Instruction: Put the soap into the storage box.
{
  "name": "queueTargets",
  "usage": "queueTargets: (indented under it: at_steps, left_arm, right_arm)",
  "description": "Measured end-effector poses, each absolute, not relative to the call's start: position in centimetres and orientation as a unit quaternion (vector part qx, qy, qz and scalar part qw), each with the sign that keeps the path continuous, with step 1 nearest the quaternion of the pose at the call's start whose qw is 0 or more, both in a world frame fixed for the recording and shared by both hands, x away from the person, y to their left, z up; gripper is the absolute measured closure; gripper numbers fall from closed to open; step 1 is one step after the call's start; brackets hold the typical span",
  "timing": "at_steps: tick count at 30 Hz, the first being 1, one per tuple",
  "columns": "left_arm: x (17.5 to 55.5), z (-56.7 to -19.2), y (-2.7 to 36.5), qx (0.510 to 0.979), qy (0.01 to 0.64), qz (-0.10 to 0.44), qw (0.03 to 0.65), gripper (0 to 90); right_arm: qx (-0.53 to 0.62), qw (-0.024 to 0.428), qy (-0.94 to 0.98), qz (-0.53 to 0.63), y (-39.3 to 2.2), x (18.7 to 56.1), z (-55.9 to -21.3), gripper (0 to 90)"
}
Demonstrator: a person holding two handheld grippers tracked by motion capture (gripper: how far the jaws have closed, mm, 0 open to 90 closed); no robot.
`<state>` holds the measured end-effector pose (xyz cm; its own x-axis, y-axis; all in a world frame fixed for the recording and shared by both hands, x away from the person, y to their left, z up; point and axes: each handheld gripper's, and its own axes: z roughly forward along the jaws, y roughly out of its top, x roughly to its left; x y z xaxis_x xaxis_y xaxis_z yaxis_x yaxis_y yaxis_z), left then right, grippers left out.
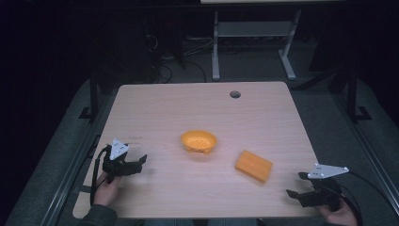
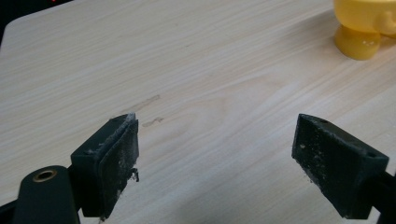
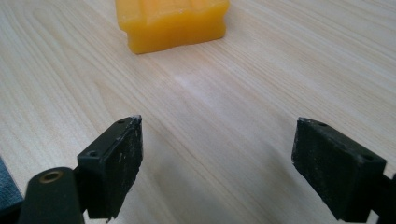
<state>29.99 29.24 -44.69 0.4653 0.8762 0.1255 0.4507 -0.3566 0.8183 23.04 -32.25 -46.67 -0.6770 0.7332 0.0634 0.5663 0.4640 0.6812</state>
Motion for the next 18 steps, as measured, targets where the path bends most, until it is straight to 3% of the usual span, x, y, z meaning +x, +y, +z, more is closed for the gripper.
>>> queueTargets:
  at_steps: [18]
  left_arm:
    - [29.7, -44.6, 29.6, 0.767, 0.422, 0.296, 0.381, 14.0]
  right_arm:
    - [0.359, 0.115, 0.868, 0.324, -30.8, 24.2, -45.4, 15.7]
